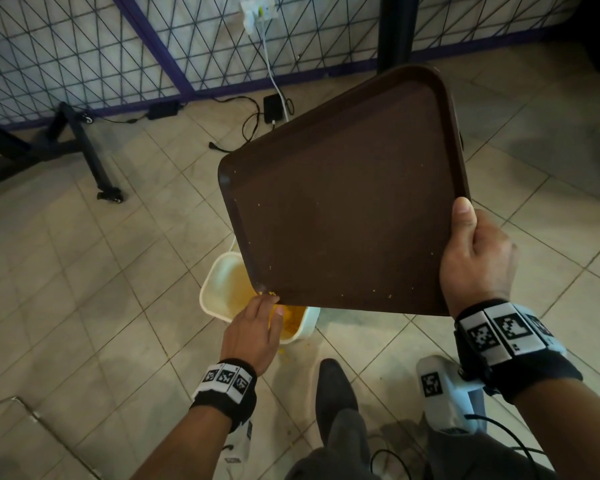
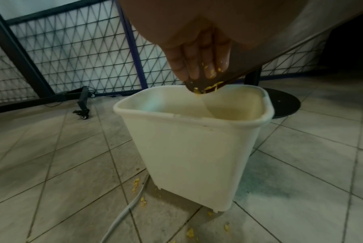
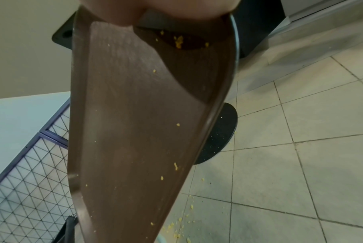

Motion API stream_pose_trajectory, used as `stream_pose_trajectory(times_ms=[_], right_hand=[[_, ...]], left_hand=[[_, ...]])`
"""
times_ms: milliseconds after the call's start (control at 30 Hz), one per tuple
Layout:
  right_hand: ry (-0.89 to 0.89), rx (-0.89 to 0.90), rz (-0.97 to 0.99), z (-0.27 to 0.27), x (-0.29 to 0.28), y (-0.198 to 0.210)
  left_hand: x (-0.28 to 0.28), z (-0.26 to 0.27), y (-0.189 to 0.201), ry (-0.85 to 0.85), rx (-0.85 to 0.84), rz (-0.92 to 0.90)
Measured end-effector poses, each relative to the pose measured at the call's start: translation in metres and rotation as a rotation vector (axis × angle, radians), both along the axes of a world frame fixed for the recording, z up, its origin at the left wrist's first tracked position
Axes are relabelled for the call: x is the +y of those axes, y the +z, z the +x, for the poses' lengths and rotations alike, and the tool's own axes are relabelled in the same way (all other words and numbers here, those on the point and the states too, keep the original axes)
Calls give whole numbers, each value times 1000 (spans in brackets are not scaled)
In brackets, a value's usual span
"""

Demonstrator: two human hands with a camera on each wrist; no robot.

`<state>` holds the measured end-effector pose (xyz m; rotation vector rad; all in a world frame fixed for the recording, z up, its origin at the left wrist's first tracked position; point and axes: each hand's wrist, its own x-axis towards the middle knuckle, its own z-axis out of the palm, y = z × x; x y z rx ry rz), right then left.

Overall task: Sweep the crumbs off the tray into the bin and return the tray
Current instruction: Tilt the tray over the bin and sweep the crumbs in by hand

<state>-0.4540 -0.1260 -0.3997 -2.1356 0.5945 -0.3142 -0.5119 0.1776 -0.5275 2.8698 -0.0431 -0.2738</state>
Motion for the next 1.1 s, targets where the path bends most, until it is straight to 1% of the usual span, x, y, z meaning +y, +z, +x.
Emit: stream_pose_trajectory(times_ms=[133,267,333,433,500,567,633,700,767,833,900,967,1033,1100], right_hand=[[-3,5,6,0,0,2],[-33,15,5,0,-4,2],[-34,19,-4,0,-6,1],[-33,24,-1,1,-6,0],[-40,28,7,1,-6,-2],[-45,26,14,2,-5,-3],[-46,29,17,2,-5,-4],[-46,41,20,1,-7,-4],[-39,48,14,0,-9,-3],[-25,50,-7,0,-10,-3],[-16,53,-10,0,-8,-4],[-16,64,4,0,-6,-5],[-15,71,23,0,-3,-6],[-16,66,40,0,1,-6]], left_hand=[[-18,2,-10,-56,120,7],[1,3,-25,-70,251,110],[16,5,-27,-56,262,160],[25,7,-20,-29,218,185],[12,5,-12,-45,186,152],[-9,1,-9,-105,175,104],[-22,-2,-12,-132,200,78],[-17,-2,-20,-83,245,101],[-1,0,-27,-22,307,173],[10,1,-27,-19,329,251],[7,2,-16,-17,273,251],[-15,0,1,-26,169,151],[-51,-5,21,-129,51,22],[-92,-10,35,-282,-45,-46]])
